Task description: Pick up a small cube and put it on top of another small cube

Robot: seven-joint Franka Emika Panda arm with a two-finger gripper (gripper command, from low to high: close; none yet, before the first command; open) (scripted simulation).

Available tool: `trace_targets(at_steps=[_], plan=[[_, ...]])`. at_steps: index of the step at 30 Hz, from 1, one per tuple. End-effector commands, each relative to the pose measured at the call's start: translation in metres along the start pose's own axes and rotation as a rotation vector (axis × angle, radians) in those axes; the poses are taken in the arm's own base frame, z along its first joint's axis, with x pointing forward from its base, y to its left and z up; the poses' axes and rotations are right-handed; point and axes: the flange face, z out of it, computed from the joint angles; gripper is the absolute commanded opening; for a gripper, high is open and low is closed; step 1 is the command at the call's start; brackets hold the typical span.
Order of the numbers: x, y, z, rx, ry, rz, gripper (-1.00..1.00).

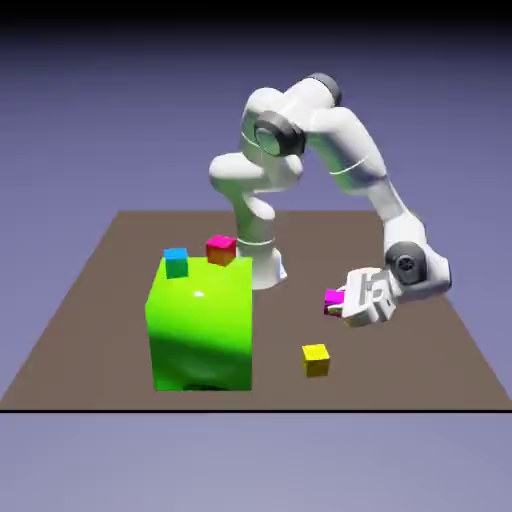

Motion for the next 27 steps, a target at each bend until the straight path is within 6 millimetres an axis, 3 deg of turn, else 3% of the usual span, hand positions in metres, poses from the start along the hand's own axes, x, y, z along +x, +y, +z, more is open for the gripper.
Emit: trace_targets(at_steps=[1,9,18,19,22,25,27], plan=[[0.002,0.013,0.001,0.008,-0.011,0.0,-1.0],[-0.004,0.125,-0.001,0.137,-0.062,-0.007,-1.0],[-0.053,0.252,-0.002,0.368,0.006,-0.049,-1.0],[-0.058,0.272,0.009,0.391,-0.002,-0.026,-1.0],[-0.075,0.35,0.092,0.43,-0.146,0.173,-1.0],[-0.11,0.41,0.181,0.464,-0.308,0.357,-1.0],[-0.109,0.402,0.192,0.463,-0.309,0.357,-1.0]])
